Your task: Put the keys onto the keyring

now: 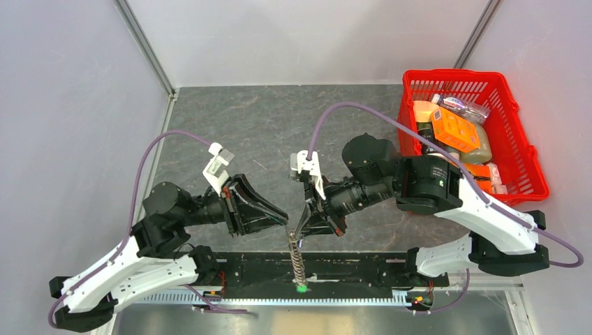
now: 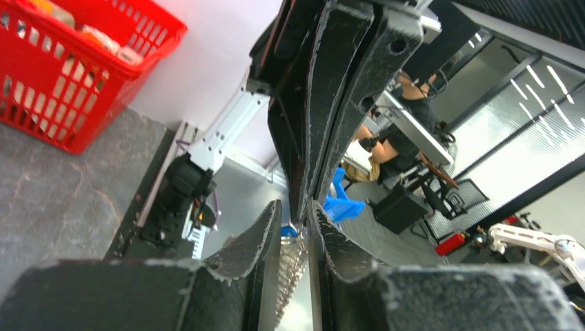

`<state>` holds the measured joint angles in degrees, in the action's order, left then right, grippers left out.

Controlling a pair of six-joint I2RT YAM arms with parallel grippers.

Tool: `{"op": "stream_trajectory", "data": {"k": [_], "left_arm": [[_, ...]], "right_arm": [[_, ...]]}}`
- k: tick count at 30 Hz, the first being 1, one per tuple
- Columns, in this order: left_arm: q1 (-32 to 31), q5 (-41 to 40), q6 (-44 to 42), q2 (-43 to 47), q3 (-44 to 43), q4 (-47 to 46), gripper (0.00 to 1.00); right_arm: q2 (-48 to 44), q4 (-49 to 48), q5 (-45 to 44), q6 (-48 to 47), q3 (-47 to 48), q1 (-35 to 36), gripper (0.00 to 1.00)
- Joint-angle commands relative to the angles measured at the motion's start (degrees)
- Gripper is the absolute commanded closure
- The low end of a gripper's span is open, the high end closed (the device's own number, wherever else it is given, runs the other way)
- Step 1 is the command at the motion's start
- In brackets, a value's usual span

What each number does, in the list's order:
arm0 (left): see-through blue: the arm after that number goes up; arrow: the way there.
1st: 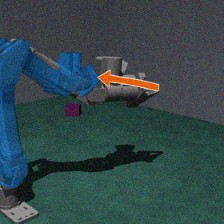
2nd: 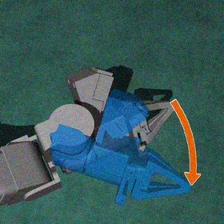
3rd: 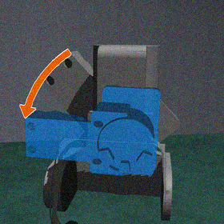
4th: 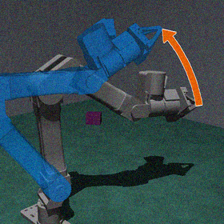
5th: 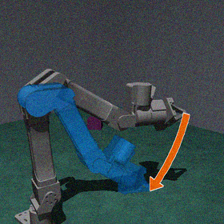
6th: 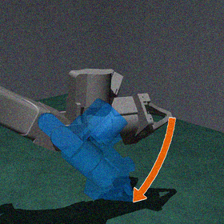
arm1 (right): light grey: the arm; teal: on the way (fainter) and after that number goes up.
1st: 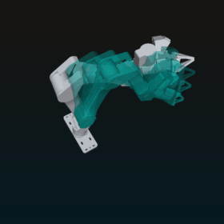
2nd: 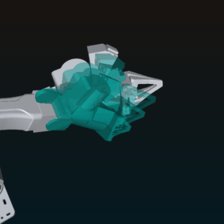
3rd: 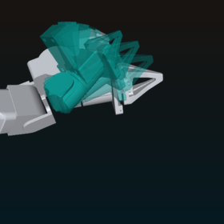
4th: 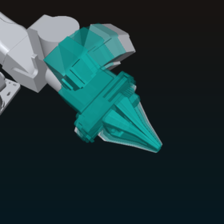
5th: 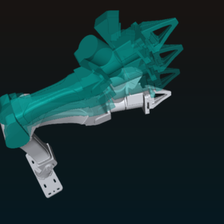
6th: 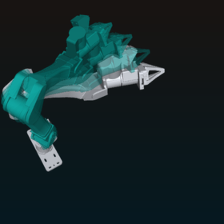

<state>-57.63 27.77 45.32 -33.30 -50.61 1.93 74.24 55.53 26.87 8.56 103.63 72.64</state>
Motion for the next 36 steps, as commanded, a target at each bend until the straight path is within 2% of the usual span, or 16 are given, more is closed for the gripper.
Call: {"op": "stream_trajectory", "data": {"k": [1,9,36], "left_arm": [[-0.02,4.65,0.93,0.95,-1.59,4.2,0.73],[-0.04,5.43,0.38,2.31,-1.96,7.15,0.72],[-0.03,5.89,1.35,3.35,0.14,6.79,0.71]], "right_arm": [[-0.26,0.42,3.27,-2.18,3.82,0.31,1.0],[2.31,1.16,3.08,-3.07,6.28,0.31,1.0],[6.58,-1.26,2.83,-2.79,9.04,0.22,1.0]]}}
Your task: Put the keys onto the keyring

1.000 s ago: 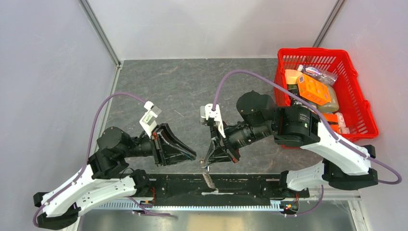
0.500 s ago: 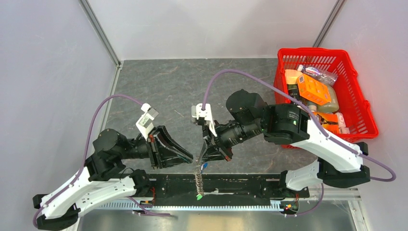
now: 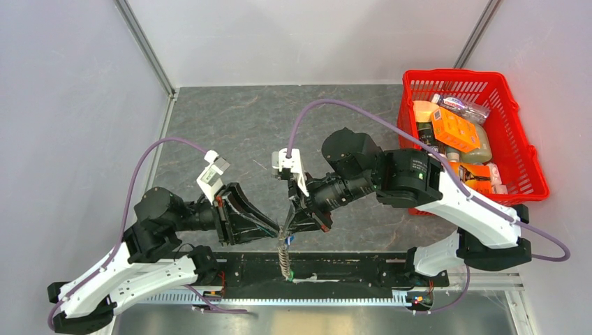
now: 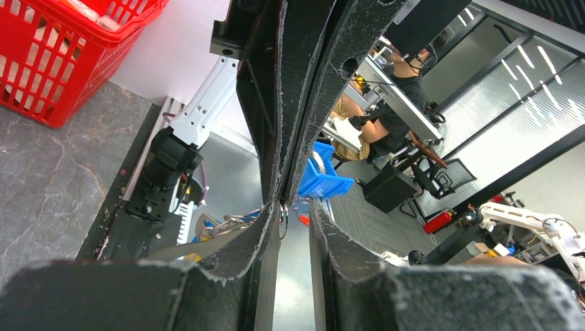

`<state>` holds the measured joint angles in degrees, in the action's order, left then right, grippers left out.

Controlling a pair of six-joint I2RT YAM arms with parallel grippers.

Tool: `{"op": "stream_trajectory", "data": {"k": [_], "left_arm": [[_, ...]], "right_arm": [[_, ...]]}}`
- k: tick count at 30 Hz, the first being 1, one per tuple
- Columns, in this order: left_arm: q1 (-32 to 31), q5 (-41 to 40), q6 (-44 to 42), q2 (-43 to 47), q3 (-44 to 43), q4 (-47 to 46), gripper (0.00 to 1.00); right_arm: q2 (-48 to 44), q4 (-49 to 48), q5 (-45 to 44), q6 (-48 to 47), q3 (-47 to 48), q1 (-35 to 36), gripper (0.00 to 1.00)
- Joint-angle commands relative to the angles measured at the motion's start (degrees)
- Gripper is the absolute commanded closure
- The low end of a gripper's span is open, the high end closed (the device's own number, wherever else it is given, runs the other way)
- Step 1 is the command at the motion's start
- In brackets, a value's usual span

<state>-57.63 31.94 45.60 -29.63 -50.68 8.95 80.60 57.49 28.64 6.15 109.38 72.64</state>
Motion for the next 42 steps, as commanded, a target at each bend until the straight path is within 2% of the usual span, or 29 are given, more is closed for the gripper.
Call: {"op": "stream_trajectory", "data": {"k": [1,6,9,15,17,27,28,31,42], "left_arm": [[-0.03,1.76,1.07,-0.43,0.23,-0.23,0.71],[-0.03,1.89,1.06,-0.44,0.55,-0.42,0.72],[-0.03,2.2,1.07,-0.7,0.73,-0.38,0.77],[-0.02,2.82,0.89,-1.46,0.67,-0.51,0.89],[-0.03,2.86,0.72,-1.4,0.67,-0.47,0.97],[-0.03,1.21,-1.89,1.0,1.1,-0.86,0.98],[-0.02,0.79,-2.2,1.2,1.1,-0.86,0.98],[-0.03,-0.71,-3.4,2.26,1.15,-0.91,0.98],[-0.03,-2.62,-6.71,5.62,2.41,-2.85,0.98]], "right_arm": [[0.3,-3.18,1.06,-0.42,3.38,0.22,1.0],[0.7,-3.18,0.89,-0.53,3.86,0.22,1.0],[1.0,-3.18,0.98,-0.69,3.99,0.24,1.0],[1.03,-3.18,0.98,-0.75,4.17,0.15,1.0],[1.1,-3.18,1.14,-0.75,4.17,0.22,1.0],[-0.47,-4.47,1.8,-0.7,2.41,0.19,1.0],[-0.76,-4.99,2.07,-0.39,2.02,0.22,0.98],[-1.68,-6.37,2.22,0.32,0.5,0.16,0.83],[-5.09,-11.92,1.0,2.8,-4.0,0.2,0.64]]}}
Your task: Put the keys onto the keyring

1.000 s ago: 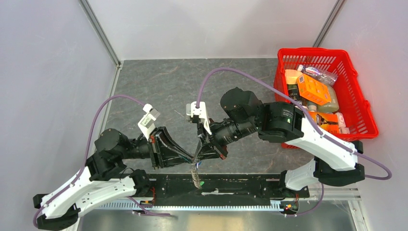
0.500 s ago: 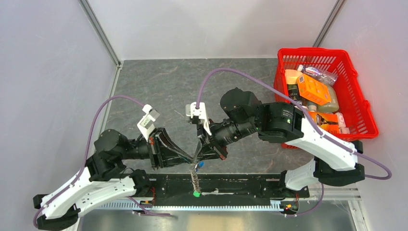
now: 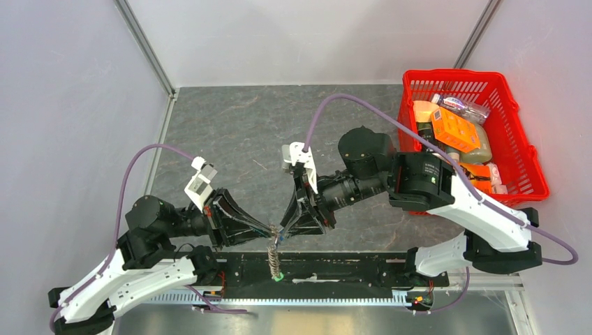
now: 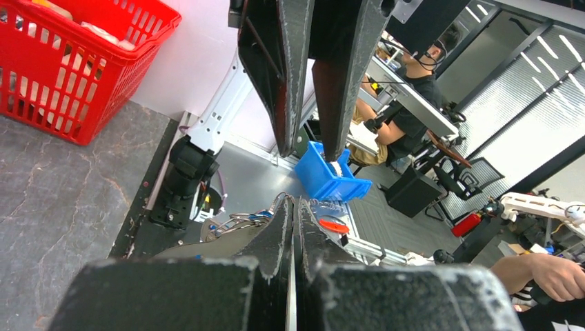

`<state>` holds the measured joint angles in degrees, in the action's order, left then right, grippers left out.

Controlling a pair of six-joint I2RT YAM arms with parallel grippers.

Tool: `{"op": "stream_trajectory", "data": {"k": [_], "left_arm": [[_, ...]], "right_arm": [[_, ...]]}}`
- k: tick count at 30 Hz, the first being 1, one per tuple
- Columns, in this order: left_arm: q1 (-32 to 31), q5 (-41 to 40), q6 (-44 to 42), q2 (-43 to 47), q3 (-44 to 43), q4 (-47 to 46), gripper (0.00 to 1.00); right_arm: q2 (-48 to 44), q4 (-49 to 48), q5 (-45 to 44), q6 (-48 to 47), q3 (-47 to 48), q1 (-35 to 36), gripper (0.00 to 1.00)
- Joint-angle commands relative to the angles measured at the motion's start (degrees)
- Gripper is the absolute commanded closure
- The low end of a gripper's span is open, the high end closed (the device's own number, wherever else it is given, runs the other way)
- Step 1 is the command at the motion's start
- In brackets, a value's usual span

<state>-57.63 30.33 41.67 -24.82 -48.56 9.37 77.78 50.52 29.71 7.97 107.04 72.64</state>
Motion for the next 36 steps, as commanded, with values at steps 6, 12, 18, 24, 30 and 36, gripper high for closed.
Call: {"op": "stream_trajectory", "data": {"k": [6,12,18,24,30,36], "left_arm": [[-0.03,-2.79,-2.17,2.66,2.27,-7.69,0.98],[-0.02,-6.05,1.06,4.62,5.92,-14.25,0.98],[0.01,-10.55,3.99,6.9,9.87,-18.47,0.98],[-0.04,-8.96,3.44,6.35,10.66,-21.12,0.98],[0.01,-7.08,2.73,4.31,10.22,-22.84,0.98],[-0.03,-6.86,2.28,3.62,10.05,-23.55,0.98]], "right_arm": [[-2.38,-6.33,-0.84,-0.04,-3.86,0.23,0.62],[-2.83,-5.81,-2.6,-2.78,-5.25,0.22,0.61],[-3.68,-5.93,-5.2,-5.94,-6.37,0.26,0.58],[-7.16,-10.06,-8.42,-9.4,-10.83,0.22,0.56],[-9.29,-11.29,-11.37,-14.02,-15.02,0.21,0.55],[-10.97,-14.85,-8.89,-16.41,-16.43,0.22,0.55]]}}
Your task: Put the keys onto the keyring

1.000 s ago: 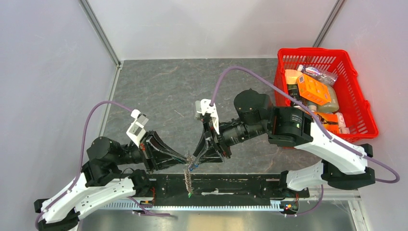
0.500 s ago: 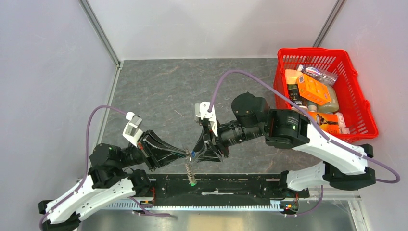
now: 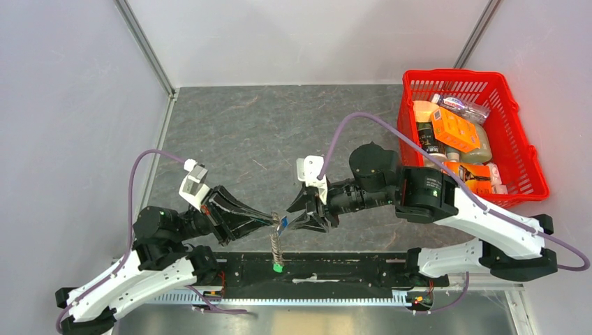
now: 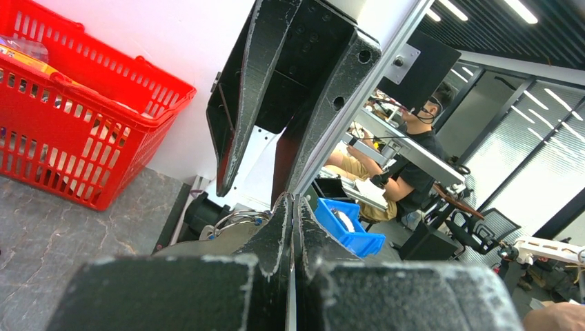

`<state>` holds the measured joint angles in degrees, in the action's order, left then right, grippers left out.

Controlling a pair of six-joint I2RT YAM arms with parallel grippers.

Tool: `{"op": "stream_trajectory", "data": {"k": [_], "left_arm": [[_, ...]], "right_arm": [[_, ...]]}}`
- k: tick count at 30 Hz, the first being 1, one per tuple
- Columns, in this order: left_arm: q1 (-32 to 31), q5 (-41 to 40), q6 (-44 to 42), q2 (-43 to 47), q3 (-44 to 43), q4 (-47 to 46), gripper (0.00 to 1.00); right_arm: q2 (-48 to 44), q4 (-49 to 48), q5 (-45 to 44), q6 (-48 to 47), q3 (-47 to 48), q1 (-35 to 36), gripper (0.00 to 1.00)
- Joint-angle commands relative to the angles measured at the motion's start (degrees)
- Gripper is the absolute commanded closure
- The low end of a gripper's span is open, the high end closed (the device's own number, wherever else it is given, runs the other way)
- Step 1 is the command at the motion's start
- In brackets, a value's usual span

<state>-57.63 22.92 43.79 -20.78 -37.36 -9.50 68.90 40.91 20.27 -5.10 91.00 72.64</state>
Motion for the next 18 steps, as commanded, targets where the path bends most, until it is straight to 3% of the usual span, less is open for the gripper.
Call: {"op": "stream_trajectory", "data": {"k": [1,18], "left_arm": [[-0.03,0.55,0.07,-0.41,-1.18,-4.7,0.98],[-0.06,-0.33,-0.2,-0.15,-1.02,-4.61,0.98]], "right_arm": [[-2.27,-5.52,0.69,-3.7,-0.39,0.21,0.55],[-0.2,-6.1,5.03,-4.08,1.27,0.22,0.6]]}}
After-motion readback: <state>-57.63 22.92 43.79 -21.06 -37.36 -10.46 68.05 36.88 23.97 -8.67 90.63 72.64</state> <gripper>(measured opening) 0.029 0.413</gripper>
